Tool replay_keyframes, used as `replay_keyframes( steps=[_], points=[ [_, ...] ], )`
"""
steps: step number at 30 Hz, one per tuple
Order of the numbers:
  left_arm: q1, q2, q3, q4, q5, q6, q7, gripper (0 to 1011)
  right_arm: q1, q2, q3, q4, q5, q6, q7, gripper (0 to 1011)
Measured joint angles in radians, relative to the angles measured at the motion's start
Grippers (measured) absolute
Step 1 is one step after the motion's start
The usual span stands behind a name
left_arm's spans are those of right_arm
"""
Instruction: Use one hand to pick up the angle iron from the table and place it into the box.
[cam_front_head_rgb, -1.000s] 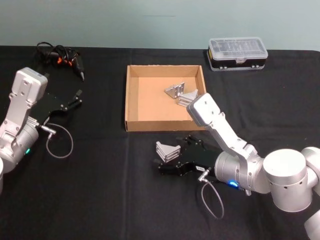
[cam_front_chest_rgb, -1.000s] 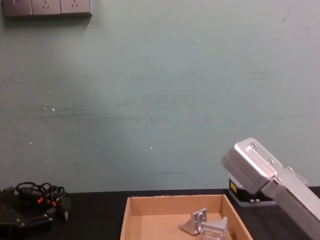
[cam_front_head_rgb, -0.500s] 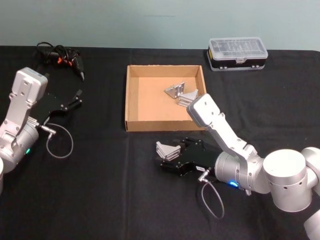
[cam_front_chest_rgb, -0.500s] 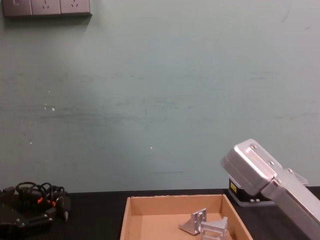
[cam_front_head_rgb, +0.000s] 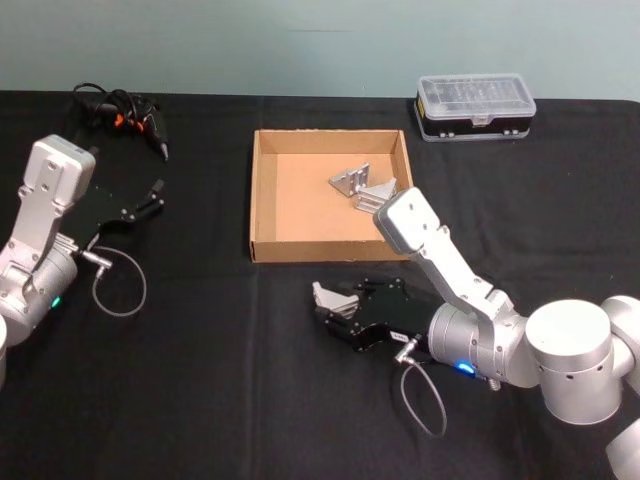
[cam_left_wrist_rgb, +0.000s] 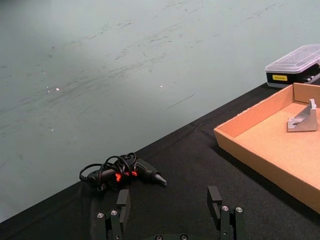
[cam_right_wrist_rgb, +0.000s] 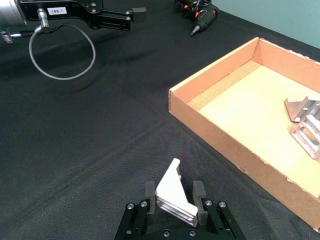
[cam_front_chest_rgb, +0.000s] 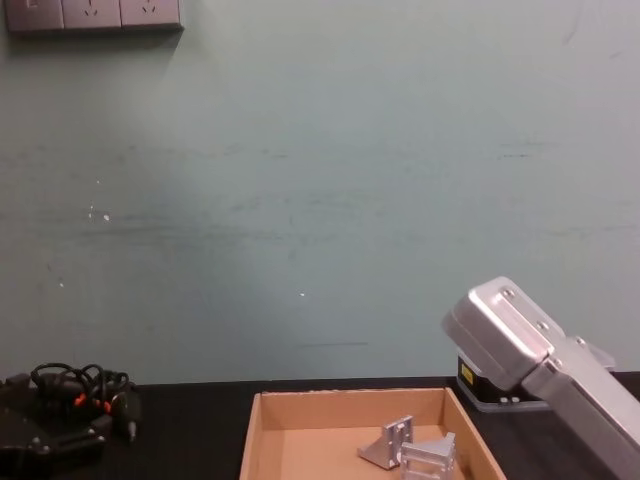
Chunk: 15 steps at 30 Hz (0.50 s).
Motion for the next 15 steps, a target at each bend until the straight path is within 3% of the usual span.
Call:
replay_keyframes(
  steps=[8, 15],
  points=[
    [0.000, 0.000, 0.000, 0.000, 0.000, 0.000, 0.000, 1011, -0.006, -0.002, 0.002, -0.022, 0.007, -0.007, 0.006, 458],
    [0.000, 0.000, 0.000, 0.000, 0.000, 0.000, 0.000, 1011, -0.027, 0.015, 0.034, -0.118, 0.037, -0.017, 0.004, 458]
  ],
)
